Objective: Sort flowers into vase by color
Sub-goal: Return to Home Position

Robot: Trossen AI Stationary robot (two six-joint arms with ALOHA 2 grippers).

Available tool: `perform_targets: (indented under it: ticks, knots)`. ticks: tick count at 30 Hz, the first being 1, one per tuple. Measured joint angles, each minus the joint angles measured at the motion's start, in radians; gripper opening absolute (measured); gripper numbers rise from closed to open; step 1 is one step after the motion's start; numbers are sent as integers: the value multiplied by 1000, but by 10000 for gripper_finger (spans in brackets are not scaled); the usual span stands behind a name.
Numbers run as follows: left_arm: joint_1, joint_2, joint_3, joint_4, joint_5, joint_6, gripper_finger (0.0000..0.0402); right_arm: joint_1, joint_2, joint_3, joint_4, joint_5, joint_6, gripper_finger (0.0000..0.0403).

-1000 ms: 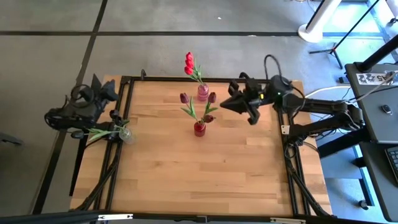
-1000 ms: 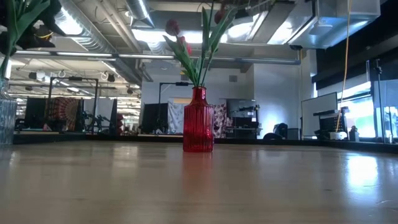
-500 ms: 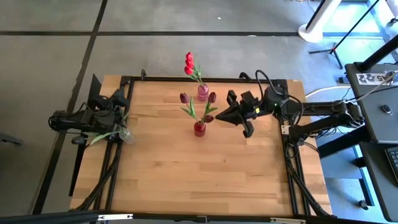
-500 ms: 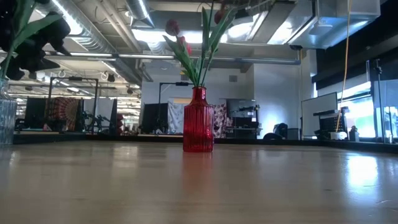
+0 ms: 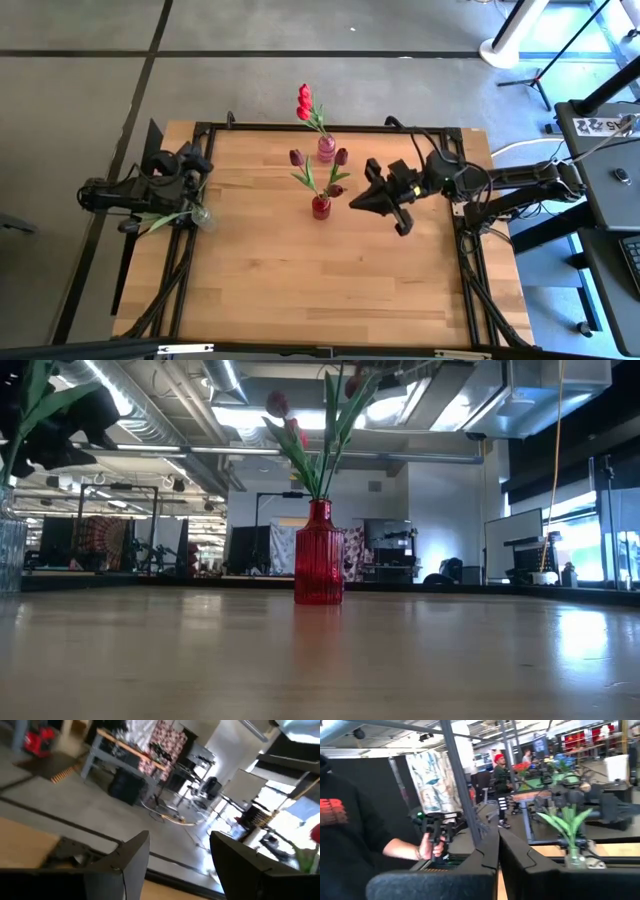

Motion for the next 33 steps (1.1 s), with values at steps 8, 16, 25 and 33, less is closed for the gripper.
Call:
perform_targets:
  ticks: [8,16,25,33]
  knots:
    - [68,11,-2,30,-12,53,204,0,0,0,-1,27,2,12]
    - [101,10,-2,39,31,-173,204,0,0,0,-18,96,-1,12]
    - [180,10,-2,89,-11,-428,204,0,0,0,-38,96,-72,12]
    - [354,14,-4,113,5,-458,204,0,0,0,-65,90,-76,12]
